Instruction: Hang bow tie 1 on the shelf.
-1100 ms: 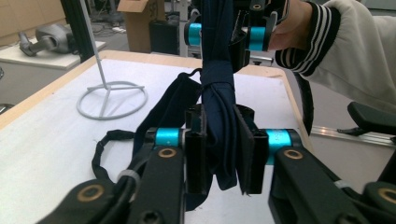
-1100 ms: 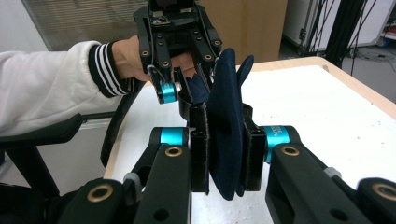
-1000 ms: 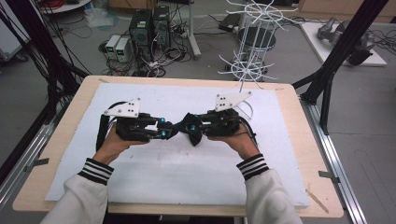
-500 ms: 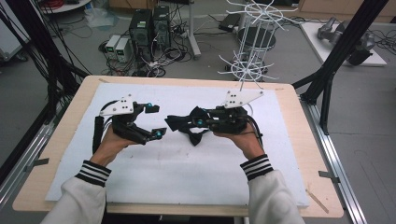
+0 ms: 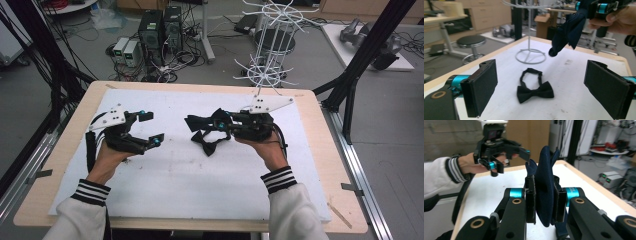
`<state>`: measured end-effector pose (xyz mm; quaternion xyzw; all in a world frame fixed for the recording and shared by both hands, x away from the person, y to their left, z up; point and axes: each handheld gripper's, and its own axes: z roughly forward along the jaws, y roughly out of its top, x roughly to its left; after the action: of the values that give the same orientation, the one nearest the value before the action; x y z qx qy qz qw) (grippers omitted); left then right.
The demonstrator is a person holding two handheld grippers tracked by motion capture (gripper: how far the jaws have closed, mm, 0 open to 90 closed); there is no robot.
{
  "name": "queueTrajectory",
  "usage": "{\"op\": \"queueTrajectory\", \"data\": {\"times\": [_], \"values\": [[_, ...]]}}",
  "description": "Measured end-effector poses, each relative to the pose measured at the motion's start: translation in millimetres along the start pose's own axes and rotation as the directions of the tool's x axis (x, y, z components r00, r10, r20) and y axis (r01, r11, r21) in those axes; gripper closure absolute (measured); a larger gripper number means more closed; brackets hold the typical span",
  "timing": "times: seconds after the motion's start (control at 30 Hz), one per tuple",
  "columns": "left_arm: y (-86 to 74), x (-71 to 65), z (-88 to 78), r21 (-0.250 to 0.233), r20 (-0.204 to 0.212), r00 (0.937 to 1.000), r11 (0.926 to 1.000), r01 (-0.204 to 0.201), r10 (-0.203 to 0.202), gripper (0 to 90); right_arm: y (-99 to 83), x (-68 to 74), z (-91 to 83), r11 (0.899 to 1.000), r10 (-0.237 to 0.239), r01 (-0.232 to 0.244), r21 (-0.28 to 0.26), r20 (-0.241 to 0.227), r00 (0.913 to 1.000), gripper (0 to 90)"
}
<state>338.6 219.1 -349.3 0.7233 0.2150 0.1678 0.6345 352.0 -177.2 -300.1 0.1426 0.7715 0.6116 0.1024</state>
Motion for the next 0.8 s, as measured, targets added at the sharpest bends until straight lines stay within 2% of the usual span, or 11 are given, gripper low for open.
{"op": "queueTrajectory", "data": {"times": [0.07,0.17,0.37,0.53,0.8], "values": [[-3.0,0.6,-6.8,-0.007,-0.025,0.9997,1.0000,-0.005,0.005,12.2,0.6,-1.6,-4.8,1.000,0.002,-0.001,-0.021,0.029,0.9996,78.1],[-8.2,0.0,-16.9,-0.009,-0.052,0.9985,0.9998,-0.016,0.016,12.1,0.9,-2.8,-8.0,0.999,0.008,-0.006,-0.037,0.046,0.9989,78.1],[-20.3,-3.7,-32.1,-0.008,-0.086,0.9953,0.9990,-0.043,0.043,12.1,1.6,-5.3,-15.7,0.998,0.023,-0.016,-0.066,0.097,0.9950,77.9],[-31.2,-2.7,-47.1,-0.019,-0.139,0.9894,0.9988,-0.044,0.041,12.2,1.6,-5.4,-19.9,0.998,0.026,-0.020,-0.054,0.128,0.9915,77.9],[-48.4,-4.7,-68.2,-0.061,-0.213,0.9768,0.9973,-0.040,0.027,12.2,1.1,-9.2,-30.3,0.996,0.062,-0.047,-0.082,0.180,0.9818,77.8]]}}
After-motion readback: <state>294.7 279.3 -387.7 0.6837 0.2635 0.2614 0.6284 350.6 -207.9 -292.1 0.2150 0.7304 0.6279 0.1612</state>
